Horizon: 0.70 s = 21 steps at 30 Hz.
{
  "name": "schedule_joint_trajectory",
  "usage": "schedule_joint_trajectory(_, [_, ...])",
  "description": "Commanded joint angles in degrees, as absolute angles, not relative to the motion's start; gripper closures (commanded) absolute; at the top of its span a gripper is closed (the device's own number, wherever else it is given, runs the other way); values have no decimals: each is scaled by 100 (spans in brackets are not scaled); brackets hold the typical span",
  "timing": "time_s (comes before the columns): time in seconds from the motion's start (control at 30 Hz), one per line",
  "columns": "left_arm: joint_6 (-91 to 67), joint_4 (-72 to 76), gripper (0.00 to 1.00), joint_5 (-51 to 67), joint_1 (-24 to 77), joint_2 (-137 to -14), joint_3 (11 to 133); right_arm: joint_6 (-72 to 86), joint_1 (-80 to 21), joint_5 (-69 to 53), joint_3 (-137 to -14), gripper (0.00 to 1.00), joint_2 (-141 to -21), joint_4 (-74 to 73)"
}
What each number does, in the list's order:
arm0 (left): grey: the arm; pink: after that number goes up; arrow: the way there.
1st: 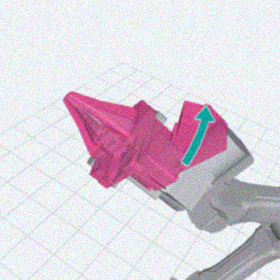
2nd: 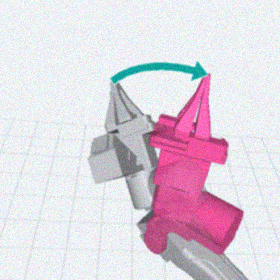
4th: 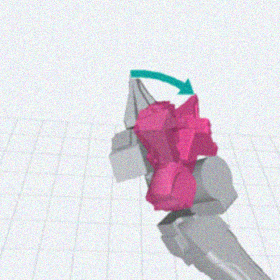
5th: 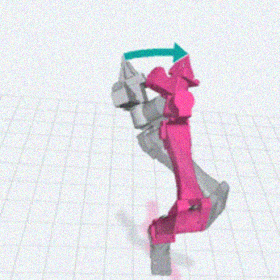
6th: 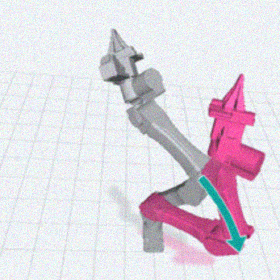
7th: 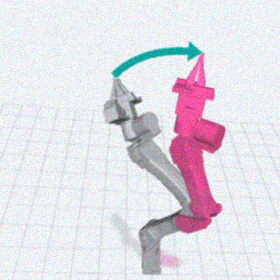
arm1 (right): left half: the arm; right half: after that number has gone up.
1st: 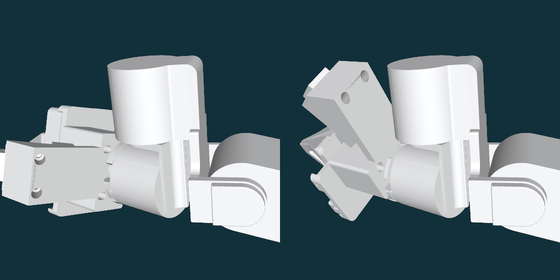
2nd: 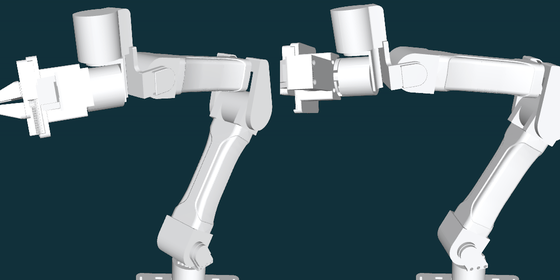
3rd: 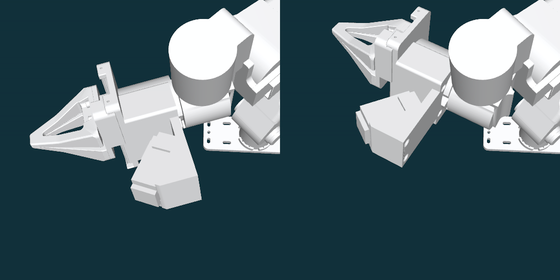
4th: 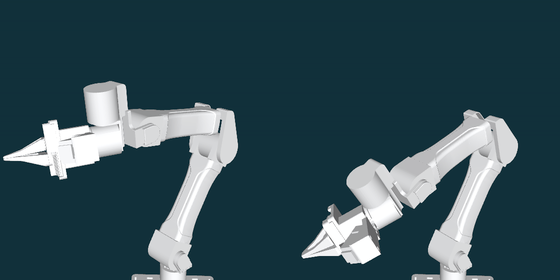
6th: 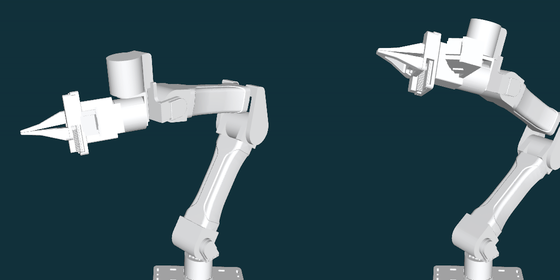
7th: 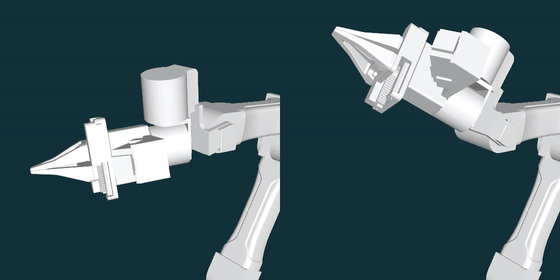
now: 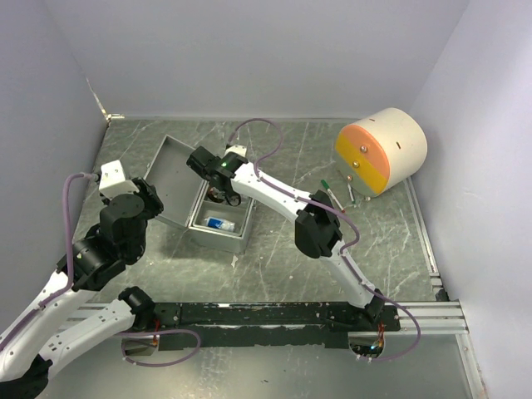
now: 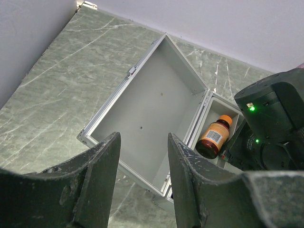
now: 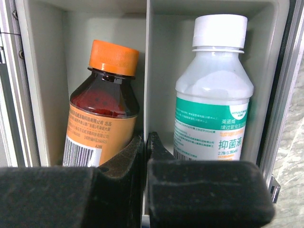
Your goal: Organize the medicine kit
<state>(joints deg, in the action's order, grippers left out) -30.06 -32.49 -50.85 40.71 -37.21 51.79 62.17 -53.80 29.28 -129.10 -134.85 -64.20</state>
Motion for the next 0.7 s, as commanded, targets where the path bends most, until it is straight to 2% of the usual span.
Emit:
schedule_joint_trajectory(0.0, [-3033,-3230,45,-5215,4095,-3756,5151,5944,-5380,3106,-12910,95,-13443,-6094])
schedule_joint_trajectory(0.07, [-3032,-3233,45,-5220,4097,-3771,5153,5798,-5381,3059,-12890,84,-13380,-5978])
schedule_joint_trajectory(0.2, [-3032,-3217,45,-5220,4097,-3797,5162,5651,-5380,3007,-12692,73,-13099,-5675])
schedule_joint_trajectory(0.5, [-2999,-3217,43,-5194,4093,-3843,5200,5519,-5371,2887,-12561,69,-12676,-5493])
schedule_joint_trajectory(0.67, [-2891,-3166,37,-5120,4095,-3922,5221,5270,-5372,2699,-12005,65,-12132,-4891])
